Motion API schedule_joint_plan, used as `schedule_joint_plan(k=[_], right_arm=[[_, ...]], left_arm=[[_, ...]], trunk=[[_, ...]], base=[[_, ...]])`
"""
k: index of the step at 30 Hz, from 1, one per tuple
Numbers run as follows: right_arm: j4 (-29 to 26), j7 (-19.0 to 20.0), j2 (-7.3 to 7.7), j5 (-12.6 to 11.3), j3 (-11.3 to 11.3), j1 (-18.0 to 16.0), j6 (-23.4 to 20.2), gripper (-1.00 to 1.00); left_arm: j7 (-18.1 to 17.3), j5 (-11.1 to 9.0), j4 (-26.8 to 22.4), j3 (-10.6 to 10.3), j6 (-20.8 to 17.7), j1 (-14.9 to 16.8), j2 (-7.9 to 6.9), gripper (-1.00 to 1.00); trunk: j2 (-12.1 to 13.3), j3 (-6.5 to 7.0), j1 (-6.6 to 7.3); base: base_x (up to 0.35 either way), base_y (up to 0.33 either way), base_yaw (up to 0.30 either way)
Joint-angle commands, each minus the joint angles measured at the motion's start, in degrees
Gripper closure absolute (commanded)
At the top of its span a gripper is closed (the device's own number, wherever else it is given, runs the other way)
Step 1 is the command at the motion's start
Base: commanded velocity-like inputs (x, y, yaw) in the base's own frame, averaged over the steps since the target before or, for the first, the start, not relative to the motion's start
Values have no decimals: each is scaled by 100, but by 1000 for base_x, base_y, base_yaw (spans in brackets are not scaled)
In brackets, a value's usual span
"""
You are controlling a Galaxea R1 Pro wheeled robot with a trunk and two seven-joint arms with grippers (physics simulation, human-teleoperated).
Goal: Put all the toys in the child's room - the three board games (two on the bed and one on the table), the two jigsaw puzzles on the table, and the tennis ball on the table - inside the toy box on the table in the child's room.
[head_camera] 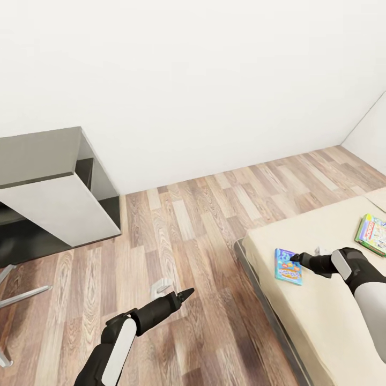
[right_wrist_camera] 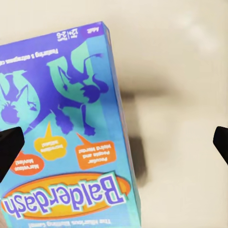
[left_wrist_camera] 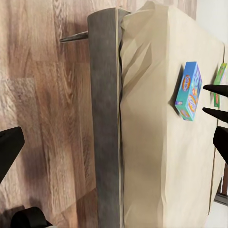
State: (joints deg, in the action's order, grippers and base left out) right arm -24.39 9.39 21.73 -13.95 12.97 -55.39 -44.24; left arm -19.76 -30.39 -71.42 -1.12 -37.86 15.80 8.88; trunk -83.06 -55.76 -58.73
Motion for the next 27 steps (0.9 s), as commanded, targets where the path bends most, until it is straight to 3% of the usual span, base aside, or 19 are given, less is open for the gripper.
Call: schedule_joint_plan(k=[1,8,16,27], right_arm=[[-5,45,-3,42,33,-2,-33,-100],[-5,166,-8,42,27,0,-43,-100],[-3,846,-6,55,-2,6,-48,-100],[8,1290,-2,65,-25,9,-51,-100]], left_arm=[[-2,-23,-4,7,-38,2,4,-100],[-2,-22,-4,7,-38,2,5,-100],[4,-21,-4,7,-38,2,1,-100],[6,-21,-4,7,-38,2,3,-100]], trunk=[[-2,-3,0],[-2,-3,0],[-2,-3,0],[-2,-3,0]], base=[[0,0,-15],[0,0,-9],[0,0,-3],[0,0,0]])
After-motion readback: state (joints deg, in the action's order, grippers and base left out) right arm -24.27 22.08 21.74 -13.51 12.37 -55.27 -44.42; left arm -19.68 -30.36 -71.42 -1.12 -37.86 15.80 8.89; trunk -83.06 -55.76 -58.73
